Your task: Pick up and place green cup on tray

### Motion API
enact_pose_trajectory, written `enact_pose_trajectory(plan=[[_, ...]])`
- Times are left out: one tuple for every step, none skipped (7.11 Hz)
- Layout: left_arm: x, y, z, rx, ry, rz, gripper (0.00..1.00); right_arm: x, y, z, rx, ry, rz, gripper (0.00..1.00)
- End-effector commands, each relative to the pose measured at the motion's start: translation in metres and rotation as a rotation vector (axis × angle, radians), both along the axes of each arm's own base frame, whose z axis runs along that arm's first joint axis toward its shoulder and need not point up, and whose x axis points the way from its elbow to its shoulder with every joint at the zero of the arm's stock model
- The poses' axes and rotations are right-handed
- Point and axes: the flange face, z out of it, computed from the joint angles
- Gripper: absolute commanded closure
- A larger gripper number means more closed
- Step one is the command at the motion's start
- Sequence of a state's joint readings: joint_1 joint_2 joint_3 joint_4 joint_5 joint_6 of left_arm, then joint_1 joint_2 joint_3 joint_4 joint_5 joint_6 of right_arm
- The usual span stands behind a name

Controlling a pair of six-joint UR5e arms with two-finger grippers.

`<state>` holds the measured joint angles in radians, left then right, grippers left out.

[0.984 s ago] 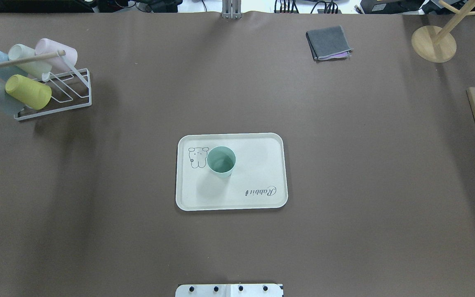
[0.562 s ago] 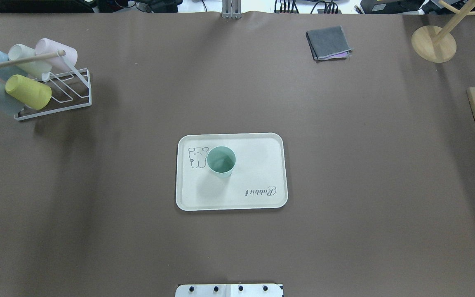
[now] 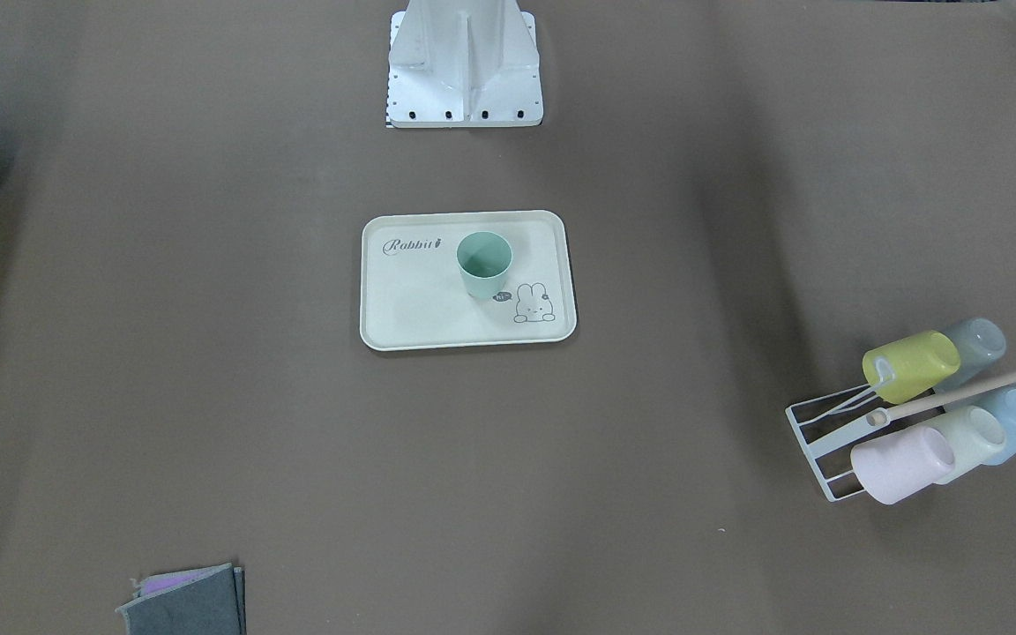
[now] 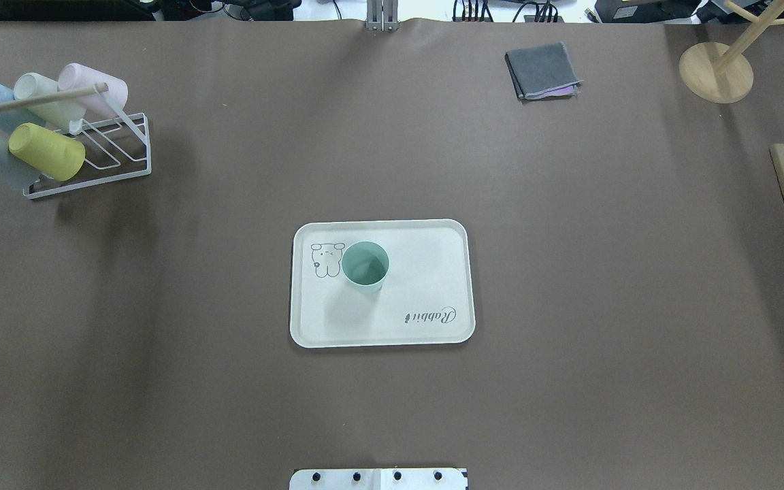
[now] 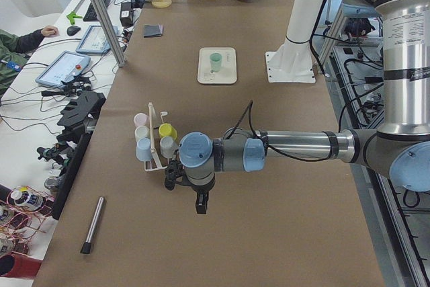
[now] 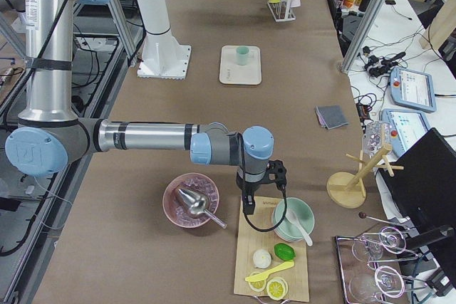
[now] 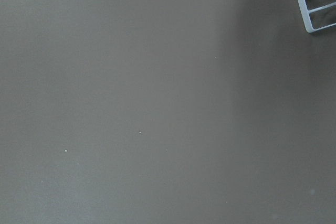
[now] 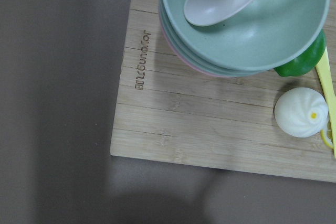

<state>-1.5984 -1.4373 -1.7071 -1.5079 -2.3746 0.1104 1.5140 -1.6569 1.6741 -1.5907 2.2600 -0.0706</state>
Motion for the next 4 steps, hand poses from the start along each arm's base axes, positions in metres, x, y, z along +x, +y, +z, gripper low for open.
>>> enact_pose_trajectory(plan=[[0.0000,0.0007,0.0006,-0.001,0.000,0.000,0.02,-0.0001,-0.0009,-0.0014,0.003,-0.001,0.000,0.00],[0.0000,-0.0008,-0.0008,0.002,0.000,0.000,0.02,-0.0001,-0.0008,-0.0006,0.001,-0.001,0.000,0.00],[0.0000,-0.0014,-0.0013,0.002,0.000,0.000,0.02,-0.0001,-0.0009,-0.0014,0.003,-0.001,0.000,0.00],[0.0000,-0.0015,-0.0014,0.003,0.000,0.000,0.02,-0.0003,-0.0001,-0.0001,-0.001,-0.004,0.000,0.00]])
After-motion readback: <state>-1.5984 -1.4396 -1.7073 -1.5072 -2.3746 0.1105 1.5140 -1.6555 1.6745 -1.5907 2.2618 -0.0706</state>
